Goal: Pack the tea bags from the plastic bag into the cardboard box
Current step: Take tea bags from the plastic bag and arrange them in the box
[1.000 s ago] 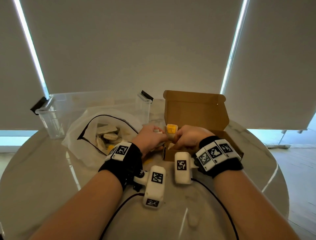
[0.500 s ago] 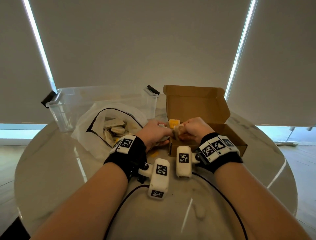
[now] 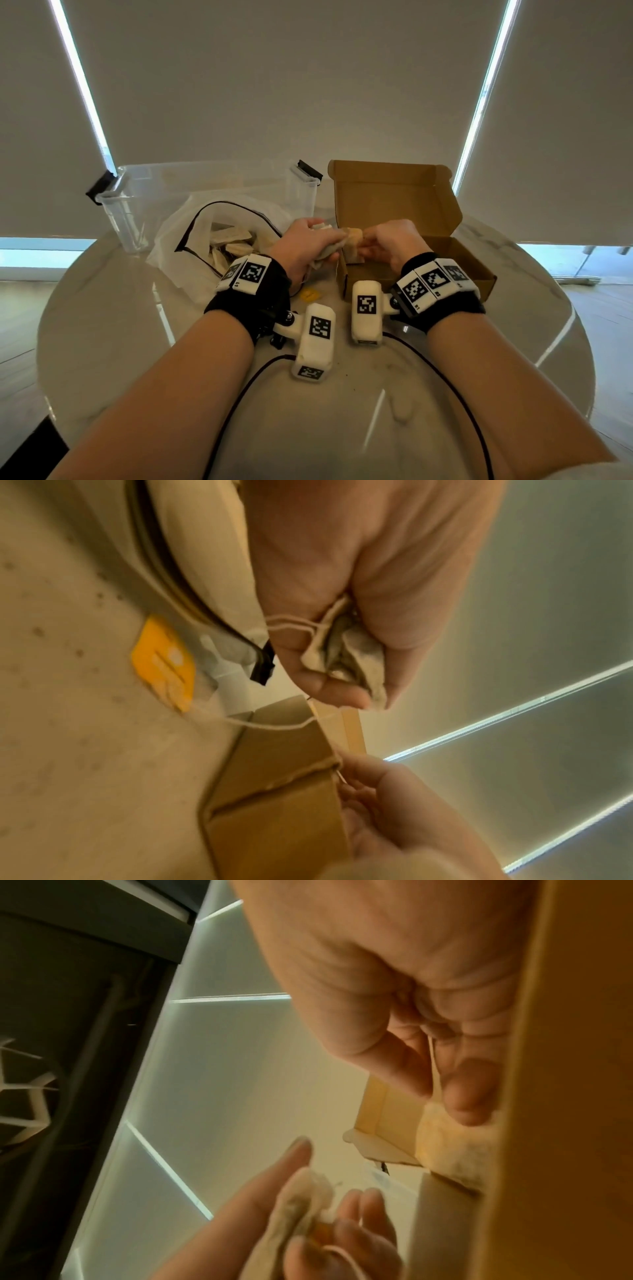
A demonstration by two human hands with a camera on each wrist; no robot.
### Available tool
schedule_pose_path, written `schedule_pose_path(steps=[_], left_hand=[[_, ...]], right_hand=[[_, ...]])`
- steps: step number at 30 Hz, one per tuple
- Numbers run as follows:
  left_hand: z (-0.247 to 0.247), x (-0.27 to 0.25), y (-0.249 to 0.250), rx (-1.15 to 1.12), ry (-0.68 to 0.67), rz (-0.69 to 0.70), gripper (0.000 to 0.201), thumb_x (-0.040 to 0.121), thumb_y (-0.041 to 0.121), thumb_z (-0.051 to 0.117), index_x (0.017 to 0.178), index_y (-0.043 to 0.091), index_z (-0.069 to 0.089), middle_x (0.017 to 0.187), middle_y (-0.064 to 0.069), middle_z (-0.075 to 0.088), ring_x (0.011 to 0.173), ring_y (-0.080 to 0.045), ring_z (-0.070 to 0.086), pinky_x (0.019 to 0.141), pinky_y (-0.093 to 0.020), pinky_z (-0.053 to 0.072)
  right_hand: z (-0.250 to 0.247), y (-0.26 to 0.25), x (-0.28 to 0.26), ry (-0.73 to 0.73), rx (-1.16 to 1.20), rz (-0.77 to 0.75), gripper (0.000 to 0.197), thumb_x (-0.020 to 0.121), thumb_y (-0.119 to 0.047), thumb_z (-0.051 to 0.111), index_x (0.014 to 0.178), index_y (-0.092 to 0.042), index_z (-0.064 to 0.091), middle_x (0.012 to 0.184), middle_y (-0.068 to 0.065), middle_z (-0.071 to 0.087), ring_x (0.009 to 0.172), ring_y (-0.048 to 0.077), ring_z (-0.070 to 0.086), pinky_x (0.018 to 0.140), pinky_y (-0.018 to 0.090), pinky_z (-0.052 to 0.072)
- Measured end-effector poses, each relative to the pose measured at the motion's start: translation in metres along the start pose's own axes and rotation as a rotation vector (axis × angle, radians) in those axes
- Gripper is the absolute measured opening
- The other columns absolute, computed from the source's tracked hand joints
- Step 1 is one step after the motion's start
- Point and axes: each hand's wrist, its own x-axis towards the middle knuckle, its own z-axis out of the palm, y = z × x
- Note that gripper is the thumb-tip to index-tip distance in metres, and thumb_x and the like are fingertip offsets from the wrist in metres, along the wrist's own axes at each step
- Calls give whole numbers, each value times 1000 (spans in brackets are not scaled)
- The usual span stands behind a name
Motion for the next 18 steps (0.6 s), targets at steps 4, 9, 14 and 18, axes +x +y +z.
schedule_pose_path(steps=[4, 9, 14, 18], left_hand=[[-1, -5, 12, -192, -77, -22, 26, 94, 34, 54, 93, 8, 52, 72, -6, 52, 55, -9, 50, 47, -16, 46], [0, -11, 16, -197, -108, 7, 44, 99, 47, 33, 99, 7, 51, 70, -6, 54, 54, -10, 50, 51, -21, 44], [0, -16, 17, -201, -120, -3, 46, 98, 53, 28, 115, 16, 49, 81, -7, 55, 62, -13, 51, 56, -26, 42], [-1, -14, 16, -170, -61, 72, 42, 96, 51, 40, 110, 14, 54, 75, -4, 51, 53, -8, 48, 48, -22, 40]], right_hand=[[-11, -6, -18, 10, -47, -182, 9, 91, -6, 56, 95, -11, 61, 89, 9, 66, 68, 13, 60, 64, 22, 54], [-6, -8, -41, -248, -37, -294, 17, 87, -20, 64, 100, -9, 62, 93, 9, 67, 71, 14, 61, 62, 22, 52], [6, -3, -44, -208, -175, -438, 12, 81, -17, 70, 91, -14, 65, 90, 2, 68, 71, 9, 62, 56, 16, 52], [5, -4, -39, -77, -37, -401, 8, 87, -13, 64, 95, -12, 64, 93, 4, 67, 72, 10, 61, 59, 17, 53]])
